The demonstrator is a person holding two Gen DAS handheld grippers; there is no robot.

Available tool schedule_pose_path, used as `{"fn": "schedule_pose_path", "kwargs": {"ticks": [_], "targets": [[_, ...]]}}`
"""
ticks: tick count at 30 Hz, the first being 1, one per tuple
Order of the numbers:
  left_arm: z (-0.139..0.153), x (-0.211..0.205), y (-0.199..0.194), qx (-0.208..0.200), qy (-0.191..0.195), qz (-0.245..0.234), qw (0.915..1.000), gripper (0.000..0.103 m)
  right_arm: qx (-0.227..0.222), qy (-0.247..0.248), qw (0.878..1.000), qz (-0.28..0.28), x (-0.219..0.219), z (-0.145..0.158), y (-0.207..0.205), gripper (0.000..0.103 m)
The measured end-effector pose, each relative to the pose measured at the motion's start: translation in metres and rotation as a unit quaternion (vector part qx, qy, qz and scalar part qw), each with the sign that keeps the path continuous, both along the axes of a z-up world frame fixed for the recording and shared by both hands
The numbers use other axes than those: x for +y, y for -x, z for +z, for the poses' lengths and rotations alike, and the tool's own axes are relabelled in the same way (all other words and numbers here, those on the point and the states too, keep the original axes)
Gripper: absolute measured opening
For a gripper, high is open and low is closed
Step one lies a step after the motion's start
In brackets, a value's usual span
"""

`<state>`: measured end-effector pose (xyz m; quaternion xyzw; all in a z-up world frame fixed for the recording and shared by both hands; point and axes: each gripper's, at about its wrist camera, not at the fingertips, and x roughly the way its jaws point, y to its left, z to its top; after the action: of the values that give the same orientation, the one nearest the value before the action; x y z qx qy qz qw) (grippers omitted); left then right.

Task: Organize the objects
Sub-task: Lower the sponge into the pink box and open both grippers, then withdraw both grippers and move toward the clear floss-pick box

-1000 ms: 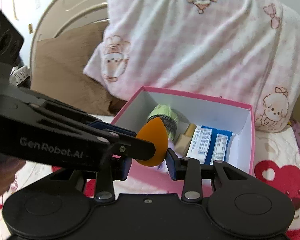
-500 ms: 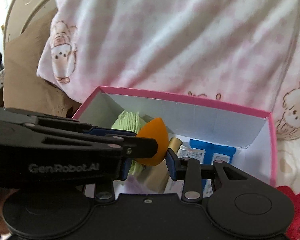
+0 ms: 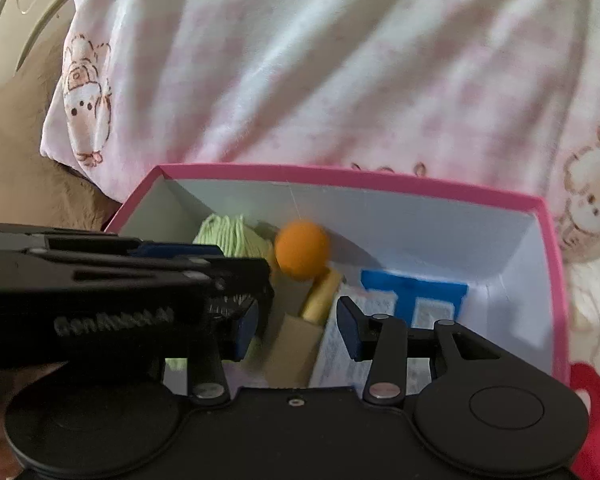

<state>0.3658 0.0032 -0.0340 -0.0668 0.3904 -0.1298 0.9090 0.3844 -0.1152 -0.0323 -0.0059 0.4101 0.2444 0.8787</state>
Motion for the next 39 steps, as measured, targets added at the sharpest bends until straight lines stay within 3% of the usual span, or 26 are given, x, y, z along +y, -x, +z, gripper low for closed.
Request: {"fn": "schedule_pose_path", "kwargs": {"ticks": [2,5,8,12,16,20,27,34,39], "targets": [[0.007,0.003,0.018,-0.008,0.004,-0.016,0.9998,0.033,0.007,-0.018,1.000,-0.001,-0.013,0.008,0.018,0.050],[0.021,0.003,0.044,-0.002,-0.010,-0.039,0.9992,0.033,-0.005,-0.048,0.999,-0.003,-0.034,0.023,0.055,0.059],[0.040,-0.001,0.068,0.011,-0.030,-0.064,0.9975,0.033,-0.009,-0.043,0.999,0.022,-0.042,0.040,0.084,0.059],[0.068,0.005,0.110,0.028,-0.008,-0.090,0.9955,0.033,-0.040,-0.009,0.997,0.063,-0.049,0.076,0.127,0.059],[0.090,0.001,0.145,0.009,-0.034,-0.113,0.9930,0.039,-0.058,-0.001,0.995,0.081,-0.061,0.109,0.167,0.059],[0.097,-0.003,0.170,0.002,-0.044,-0.129,0.9907,0.041,-0.070,-0.002,0.995,0.077,-0.070,0.121,0.197,0.068],[0.073,-0.020,0.181,0.030,-0.033,-0.147,0.9881,0.041,-0.057,-0.008,0.995,0.077,-0.084,0.090,0.231,0.069],[0.027,-0.020,0.180,0.062,-0.012,-0.116,0.9912,0.041,-0.027,0.008,0.997,0.067,-0.080,0.028,0.225,0.070],[0.002,-0.016,0.177,0.068,0.005,-0.095,0.9931,0.041,-0.011,0.020,0.998,0.062,-0.069,0.004,0.220,0.073]]}}
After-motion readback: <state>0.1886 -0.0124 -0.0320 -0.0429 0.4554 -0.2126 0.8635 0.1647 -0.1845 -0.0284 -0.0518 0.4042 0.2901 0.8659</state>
